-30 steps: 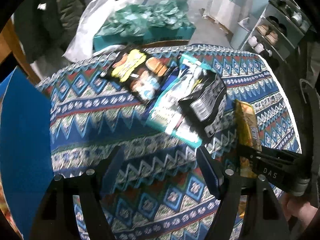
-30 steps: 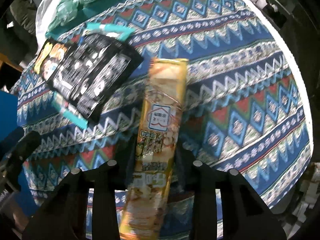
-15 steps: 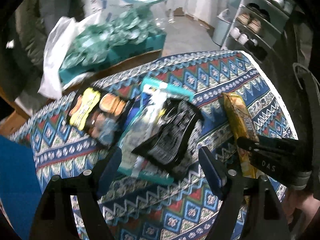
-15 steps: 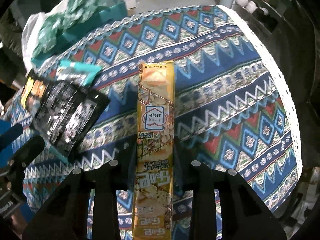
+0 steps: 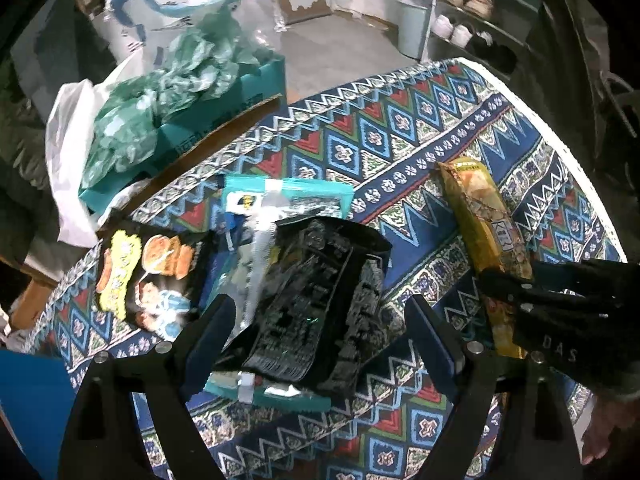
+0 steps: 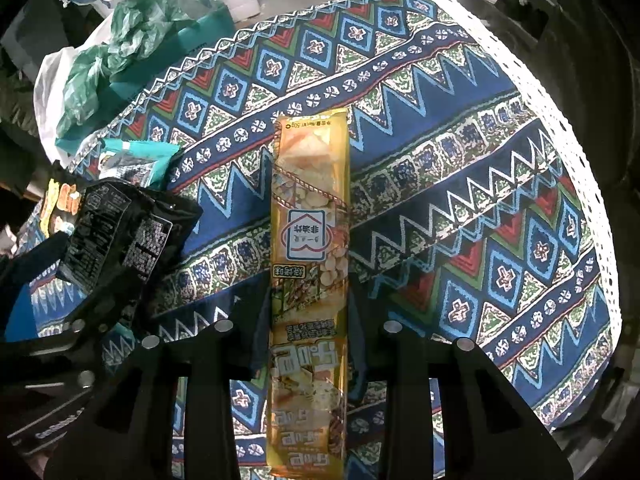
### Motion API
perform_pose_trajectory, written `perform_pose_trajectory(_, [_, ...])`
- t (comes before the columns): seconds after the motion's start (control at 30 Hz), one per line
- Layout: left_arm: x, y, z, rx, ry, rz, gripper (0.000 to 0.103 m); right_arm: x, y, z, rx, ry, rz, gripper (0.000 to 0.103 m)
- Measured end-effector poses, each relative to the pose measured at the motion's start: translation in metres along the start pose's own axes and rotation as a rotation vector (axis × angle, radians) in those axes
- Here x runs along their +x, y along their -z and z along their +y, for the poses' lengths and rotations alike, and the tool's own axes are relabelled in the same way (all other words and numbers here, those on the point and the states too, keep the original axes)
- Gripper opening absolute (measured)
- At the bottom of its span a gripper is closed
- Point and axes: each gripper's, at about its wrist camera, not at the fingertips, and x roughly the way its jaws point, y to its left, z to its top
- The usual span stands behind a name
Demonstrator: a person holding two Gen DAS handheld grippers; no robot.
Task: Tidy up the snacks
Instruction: 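Grasp the black snack bag with the left tool while the right tool holds its pack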
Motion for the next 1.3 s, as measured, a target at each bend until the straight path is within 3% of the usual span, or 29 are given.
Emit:
perform_pose_trajectory(0.27, [0.016,0.0,-0.007,0.024,-0.035,0.012,0.088,0.002,-0.003,0.004,-0.011,0.027,-0.004,0.043])
perform_pose_trajectory(0.5, [0.022,0.005,-0.005,0.016,-0.025,0.004,0.087,0.009,0.005,0.007,-0.007,0.033,-0.004,0.044])
perform_pose_trajectory(0.6, [0.02,0.009,-0.008,0.033,-0.025,-0.012,0.076,0.013,0.01,0.014,-0.023,0.046,-0.01,0.045])
perform_pose_trajectory(0.67, [0.017,0.012,-0.011,0.061,-0.029,-0.025,0.061,0.021,0.018,0.026,-0.036,0.055,-0.013,0.043])
perform_pose_trajectory(0.73, [0.014,0.015,-0.013,0.065,-0.006,-0.023,0.054,0.021,0.024,0.029,-0.051,0.05,-0.018,0.031])
perform_pose_trajectory(0.83, [0.008,0.016,-0.008,0.017,0.052,-0.025,0.038,0.019,0.031,0.036,-0.058,0.063,-0.024,0.03])
perform_pose_trajectory(1.07, [-0.006,0.024,0.002,-0.093,0.151,-0.018,0.027,0.015,0.041,0.041,-0.049,0.058,-0.025,0.03])
perform_pose_trajectory(1.3, [-0.023,0.042,0.006,-0.187,0.211,-0.03,0.026,0.002,0.054,0.049,-0.059,0.047,-0.035,0.03])
